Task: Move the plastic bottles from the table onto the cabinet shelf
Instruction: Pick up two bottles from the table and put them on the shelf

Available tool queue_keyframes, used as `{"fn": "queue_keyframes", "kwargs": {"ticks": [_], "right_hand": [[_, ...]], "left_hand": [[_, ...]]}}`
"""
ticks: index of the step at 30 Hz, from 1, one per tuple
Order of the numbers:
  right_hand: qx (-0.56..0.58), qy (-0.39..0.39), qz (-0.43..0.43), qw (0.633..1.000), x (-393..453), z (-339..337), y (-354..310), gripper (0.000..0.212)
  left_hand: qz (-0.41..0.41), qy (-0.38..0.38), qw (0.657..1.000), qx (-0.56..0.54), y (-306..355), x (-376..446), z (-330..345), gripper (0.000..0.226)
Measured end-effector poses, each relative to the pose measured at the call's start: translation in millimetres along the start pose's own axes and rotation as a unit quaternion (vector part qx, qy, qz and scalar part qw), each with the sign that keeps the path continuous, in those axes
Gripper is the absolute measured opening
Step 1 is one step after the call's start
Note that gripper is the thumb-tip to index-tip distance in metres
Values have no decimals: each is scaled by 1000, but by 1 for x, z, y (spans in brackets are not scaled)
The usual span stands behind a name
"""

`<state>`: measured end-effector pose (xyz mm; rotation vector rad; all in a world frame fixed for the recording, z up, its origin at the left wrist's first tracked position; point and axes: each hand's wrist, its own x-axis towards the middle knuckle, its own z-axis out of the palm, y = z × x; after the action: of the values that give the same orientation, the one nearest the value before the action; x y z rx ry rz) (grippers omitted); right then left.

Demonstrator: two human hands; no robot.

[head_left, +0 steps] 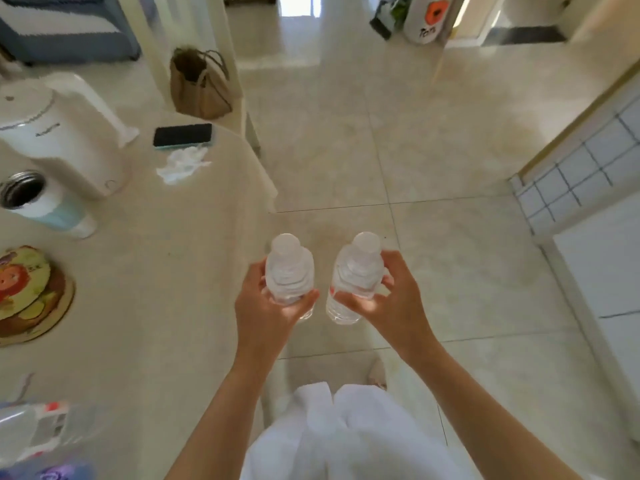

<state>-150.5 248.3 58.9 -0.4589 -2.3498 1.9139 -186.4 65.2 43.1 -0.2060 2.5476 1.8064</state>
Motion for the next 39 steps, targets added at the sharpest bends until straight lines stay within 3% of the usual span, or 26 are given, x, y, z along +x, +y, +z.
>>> {"fn": "queue_keyframes", "kwargs": {"ticks": [11,23,35,39], "right_hand": [[-7,217,50,975,-62,-174,43,76],[-6,405,114,907,-133,-404,105,69],[39,519,159,839,-134,-565,137,71],[42,556,163,814,-124,-624,142,67]], "left_hand": [[80,-207,975,18,49,-46,176,77],[161,-370,914,32,125,-163,428,71],[171,-481,859,33,192,-208,609,75],[190,-519,833,26,224,-217,681,65]]}}
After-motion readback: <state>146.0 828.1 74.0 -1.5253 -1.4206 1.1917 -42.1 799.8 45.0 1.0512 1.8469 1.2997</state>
